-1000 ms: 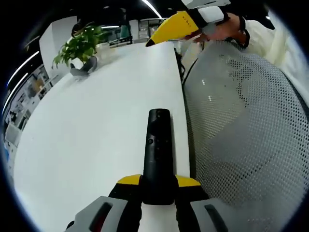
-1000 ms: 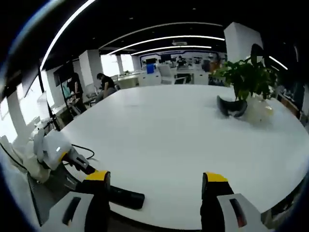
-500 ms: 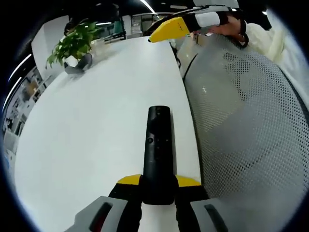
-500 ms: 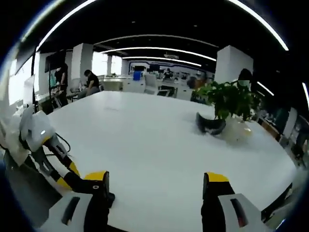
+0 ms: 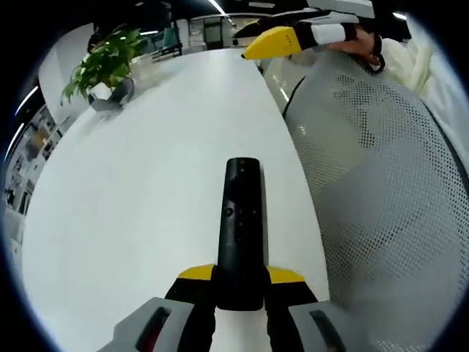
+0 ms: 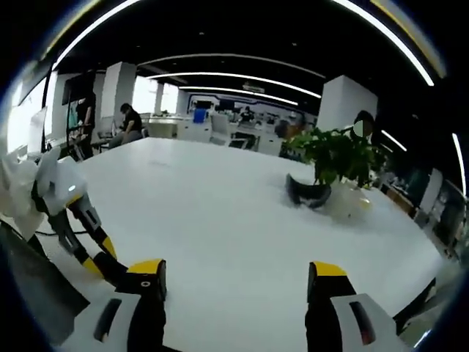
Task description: Press the specified remote control buttons in sequence, fully releasing each button before pressing the next.
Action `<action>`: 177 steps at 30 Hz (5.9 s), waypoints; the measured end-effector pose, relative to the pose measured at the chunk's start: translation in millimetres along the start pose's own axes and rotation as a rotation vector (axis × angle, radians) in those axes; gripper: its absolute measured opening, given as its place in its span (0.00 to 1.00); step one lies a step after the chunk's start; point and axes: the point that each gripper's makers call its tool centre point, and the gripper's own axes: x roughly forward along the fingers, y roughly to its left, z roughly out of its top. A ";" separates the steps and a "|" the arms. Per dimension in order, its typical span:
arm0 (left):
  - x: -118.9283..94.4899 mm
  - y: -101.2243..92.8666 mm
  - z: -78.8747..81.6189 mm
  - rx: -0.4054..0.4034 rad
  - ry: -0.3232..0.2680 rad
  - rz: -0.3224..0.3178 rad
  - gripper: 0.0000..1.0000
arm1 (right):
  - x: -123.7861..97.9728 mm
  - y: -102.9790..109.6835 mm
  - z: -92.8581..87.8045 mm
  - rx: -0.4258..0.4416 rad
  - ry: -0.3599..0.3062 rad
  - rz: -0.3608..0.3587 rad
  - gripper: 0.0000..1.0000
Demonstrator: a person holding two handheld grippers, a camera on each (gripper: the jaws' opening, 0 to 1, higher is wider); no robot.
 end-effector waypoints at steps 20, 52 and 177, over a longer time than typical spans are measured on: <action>-0.3 68.7 1.5 0.001 0.041 0.050 0.24 | 3.9 1.0 -7.1 -0.012 0.040 0.005 0.78; -16.2 215.1 -5.4 0.018 0.126 0.198 0.24 | 7.5 -2.3 -13.7 -0.020 0.088 -0.006 0.75; -141.3 8.8 -40.9 -0.700 -0.455 0.890 0.84 | 4.2 13.3 -7.8 -0.041 0.044 0.049 0.77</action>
